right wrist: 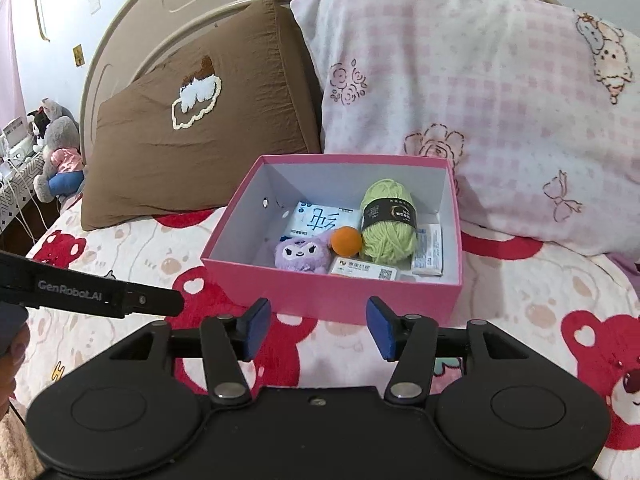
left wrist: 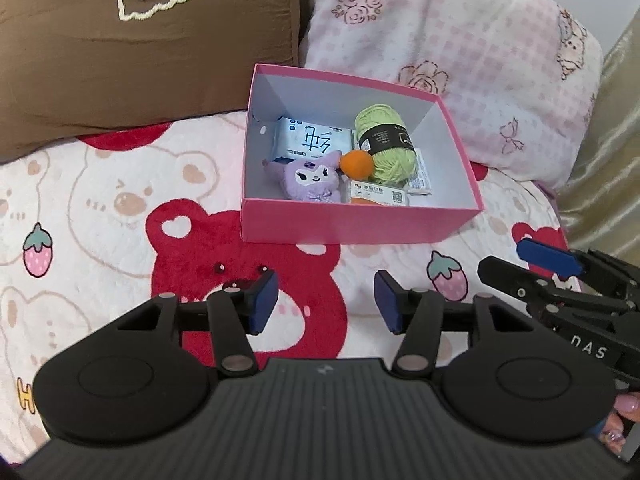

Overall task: Organize objects
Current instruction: 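Withdraw the left tool up and away from the pink box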

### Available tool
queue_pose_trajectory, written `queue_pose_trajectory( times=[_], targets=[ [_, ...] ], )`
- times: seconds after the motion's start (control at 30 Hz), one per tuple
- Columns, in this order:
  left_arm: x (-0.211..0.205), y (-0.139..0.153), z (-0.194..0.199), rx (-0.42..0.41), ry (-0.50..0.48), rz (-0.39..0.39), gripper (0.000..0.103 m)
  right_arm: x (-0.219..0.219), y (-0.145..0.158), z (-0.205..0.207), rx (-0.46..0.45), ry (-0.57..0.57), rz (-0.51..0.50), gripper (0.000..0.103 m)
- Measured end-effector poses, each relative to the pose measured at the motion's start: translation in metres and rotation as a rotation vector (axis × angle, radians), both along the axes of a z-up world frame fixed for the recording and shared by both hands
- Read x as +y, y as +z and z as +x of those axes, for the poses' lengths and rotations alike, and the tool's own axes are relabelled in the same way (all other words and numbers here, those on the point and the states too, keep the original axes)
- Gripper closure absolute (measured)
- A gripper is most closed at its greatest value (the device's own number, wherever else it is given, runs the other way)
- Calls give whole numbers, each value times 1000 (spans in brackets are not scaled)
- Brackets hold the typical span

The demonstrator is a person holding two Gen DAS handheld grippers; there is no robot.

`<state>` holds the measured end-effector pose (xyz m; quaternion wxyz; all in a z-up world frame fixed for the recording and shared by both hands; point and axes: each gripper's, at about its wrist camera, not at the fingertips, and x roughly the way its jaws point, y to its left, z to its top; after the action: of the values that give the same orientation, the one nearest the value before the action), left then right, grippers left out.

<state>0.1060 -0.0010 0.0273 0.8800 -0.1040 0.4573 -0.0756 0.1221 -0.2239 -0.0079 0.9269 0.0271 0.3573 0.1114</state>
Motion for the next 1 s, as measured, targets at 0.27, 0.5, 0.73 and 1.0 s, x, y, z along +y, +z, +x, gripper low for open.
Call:
queue_pose_trajectory(
  times=[0.27,0.5,0.73,1.0],
  targets=[
    [0,5,-20,-4,10,30,41,3,4,-23,1,22,-35,10],
    [5,3,-30,6,38,41,23,0,4,-31,21,-33,-16,10],
    [9,-1,-35,17,95,62,4,-4,0,-38,82,-105,24,10],
    [14,-7,-38,80,93,44,4,-3,-6,-43,101,-107,-36,10]
  ],
)
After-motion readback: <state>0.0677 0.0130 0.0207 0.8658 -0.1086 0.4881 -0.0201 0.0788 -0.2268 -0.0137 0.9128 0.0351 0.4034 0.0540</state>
